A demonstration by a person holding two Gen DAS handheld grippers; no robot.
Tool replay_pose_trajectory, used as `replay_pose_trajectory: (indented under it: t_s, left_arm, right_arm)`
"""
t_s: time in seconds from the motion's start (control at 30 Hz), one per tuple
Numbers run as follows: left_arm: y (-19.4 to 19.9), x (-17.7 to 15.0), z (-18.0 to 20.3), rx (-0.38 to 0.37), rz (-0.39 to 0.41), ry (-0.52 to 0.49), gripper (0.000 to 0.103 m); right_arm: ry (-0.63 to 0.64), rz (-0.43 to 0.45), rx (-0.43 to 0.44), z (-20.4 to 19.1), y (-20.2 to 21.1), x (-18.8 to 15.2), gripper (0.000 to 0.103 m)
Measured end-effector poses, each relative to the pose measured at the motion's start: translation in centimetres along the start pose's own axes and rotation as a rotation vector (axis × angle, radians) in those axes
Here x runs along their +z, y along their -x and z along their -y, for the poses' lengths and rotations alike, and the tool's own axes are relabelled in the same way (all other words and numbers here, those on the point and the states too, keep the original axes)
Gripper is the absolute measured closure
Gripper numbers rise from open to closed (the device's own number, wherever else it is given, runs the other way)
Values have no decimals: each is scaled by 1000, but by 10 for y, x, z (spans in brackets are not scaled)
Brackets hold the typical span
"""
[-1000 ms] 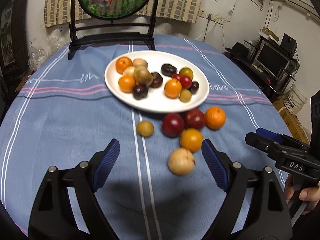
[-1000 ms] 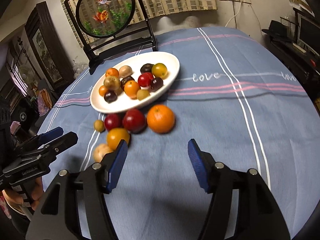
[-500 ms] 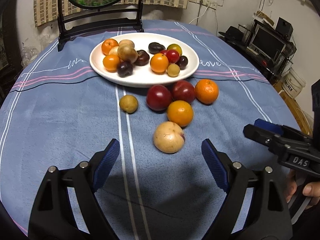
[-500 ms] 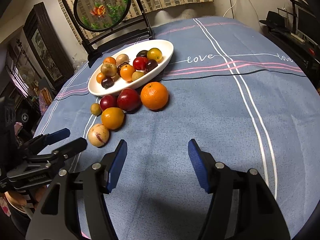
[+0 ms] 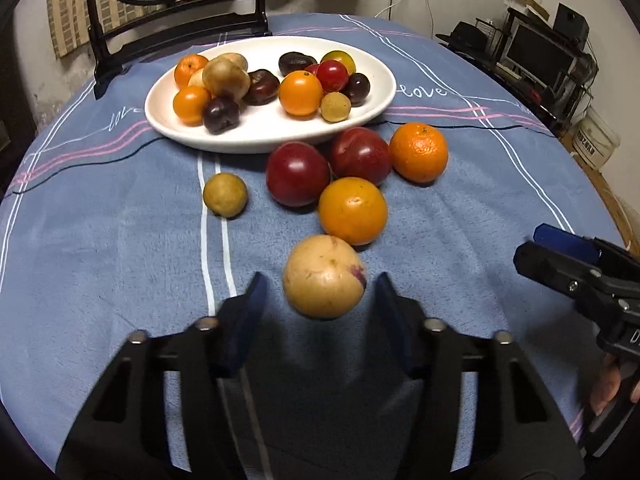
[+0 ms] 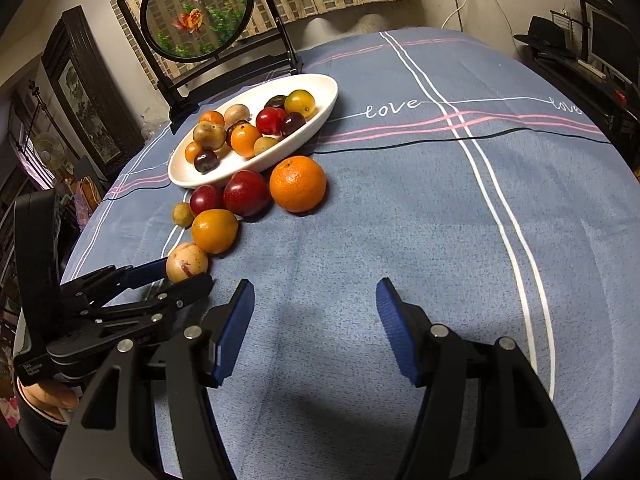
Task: Organize fruits
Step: 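Grasp the pale potato with the left tool while the right tool grasps a yellow-orange fruit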
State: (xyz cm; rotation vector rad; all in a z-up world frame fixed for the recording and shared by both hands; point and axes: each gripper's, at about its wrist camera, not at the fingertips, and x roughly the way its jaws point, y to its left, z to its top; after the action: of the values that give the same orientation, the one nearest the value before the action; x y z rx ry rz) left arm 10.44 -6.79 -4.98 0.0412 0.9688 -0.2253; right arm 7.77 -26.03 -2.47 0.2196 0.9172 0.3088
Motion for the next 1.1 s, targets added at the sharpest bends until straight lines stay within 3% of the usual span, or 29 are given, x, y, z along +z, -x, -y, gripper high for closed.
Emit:
replay_pose_trajectory:
  t_s: [0.03, 0.13, 0.27, 0.6, 0.83, 0.97, 1.1]
  left_arm:
    - [1, 0, -2, -19, -2, 3, 62]
    - [6, 0, -11, -47, -9, 30, 63]
    - [18, -5, -21, 18, 41, 13, 63]
    - [35, -15, -69, 46, 71, 78, 63]
    - [36, -17, -93, 58, 68, 122, 63]
    - [35, -16, -93, 49, 69, 122, 63]
    - [33, -15, -89, 47, 65, 115, 63]
  right_arm:
    - [0, 0, -3, 0, 0, 0, 39]
    - [7, -6, -5, -3, -3, 1, 39]
    - [49, -24, -5, -19, -10, 5, 39]
    - [218, -81, -7, -91, -54, 19, 39]
    - [278, -115, -44, -118, -85, 30, 39]
    - [293, -123, -89, -118, -97, 31, 63]
    - [273, -119, -56, -110, -93, 30, 63]
